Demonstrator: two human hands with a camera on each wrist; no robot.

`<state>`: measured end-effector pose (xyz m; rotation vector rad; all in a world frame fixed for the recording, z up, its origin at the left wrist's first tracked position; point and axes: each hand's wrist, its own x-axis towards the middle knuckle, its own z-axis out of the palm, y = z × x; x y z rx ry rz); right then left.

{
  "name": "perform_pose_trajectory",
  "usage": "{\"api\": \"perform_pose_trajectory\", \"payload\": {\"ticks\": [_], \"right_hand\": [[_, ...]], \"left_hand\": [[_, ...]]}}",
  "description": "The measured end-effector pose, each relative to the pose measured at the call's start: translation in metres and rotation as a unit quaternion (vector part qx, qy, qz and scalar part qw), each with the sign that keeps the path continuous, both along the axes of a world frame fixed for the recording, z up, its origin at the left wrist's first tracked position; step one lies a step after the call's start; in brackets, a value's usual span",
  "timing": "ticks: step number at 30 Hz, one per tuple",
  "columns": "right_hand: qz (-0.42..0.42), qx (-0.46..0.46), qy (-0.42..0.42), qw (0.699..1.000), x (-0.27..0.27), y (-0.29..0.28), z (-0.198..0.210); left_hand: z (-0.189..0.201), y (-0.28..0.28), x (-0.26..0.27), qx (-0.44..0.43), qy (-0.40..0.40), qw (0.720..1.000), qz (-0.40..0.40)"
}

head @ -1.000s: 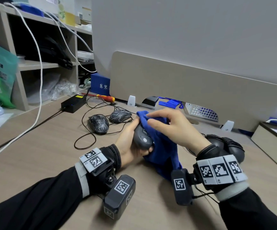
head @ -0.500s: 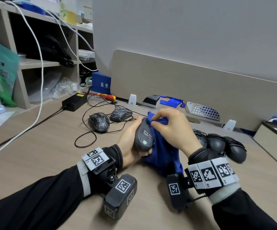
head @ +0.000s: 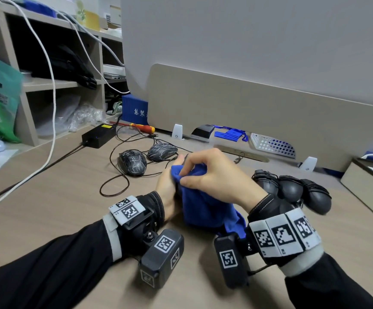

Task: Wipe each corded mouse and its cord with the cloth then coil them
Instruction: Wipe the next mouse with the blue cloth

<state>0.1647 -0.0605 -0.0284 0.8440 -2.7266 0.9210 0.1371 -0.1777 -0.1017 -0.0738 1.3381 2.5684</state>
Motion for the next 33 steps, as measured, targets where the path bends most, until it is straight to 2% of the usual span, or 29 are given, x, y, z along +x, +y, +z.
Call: {"api": "perform_pose_trajectory", "payload": {"ticks": [4, 8, 12, 16, 20, 24, 28, 33], "right_hand": [[-0.057, 0.027, 0.028, 0.998, 0.002, 0.005, 0.006], [-0.012, 0.078, -0.006, 0.997, 0.009, 0.003, 0.011], [-0.071, 0.077, 0.020, 0.994, 0.007, 0.007, 0.013], [-0.007, 0.069, -0.001, 0.998, 0.012, -0.004, 0.009], [-0.103, 0.067, 0.066, 0.990, 0.002, 0.001, 0.000], [-0.015, 0.071, 0.017, 0.997, 0.008, -0.003, 0.003], [-0.061, 0.094, 0.045, 0.993, 0.002, 0.001, 0.002], [0.006, 0.055, 0.027, 0.998, 0.006, 0.000, 0.000]], "left_hand": [[0.002, -0.002, 0.000, -0.007, -0.023, 1.000, -0.006], [0.002, -0.005, -0.002, 0.008, -0.068, 0.998, -0.012], [0.004, -0.004, 0.000, 0.019, -0.072, 0.997, -0.028], [-0.001, -0.004, -0.001, 0.014, -0.036, 0.999, 0.005], [0.005, 0.000, 0.001, 0.010, -0.051, 0.999, -0.013], [-0.004, 0.000, -0.003, 0.001, -0.015, 0.999, 0.029], [0.002, 0.001, -0.001, -0.007, -0.038, 0.999, 0.012], [-0.005, 0.000, -0.004, -0.018, -0.004, 1.000, 0.022]]}}
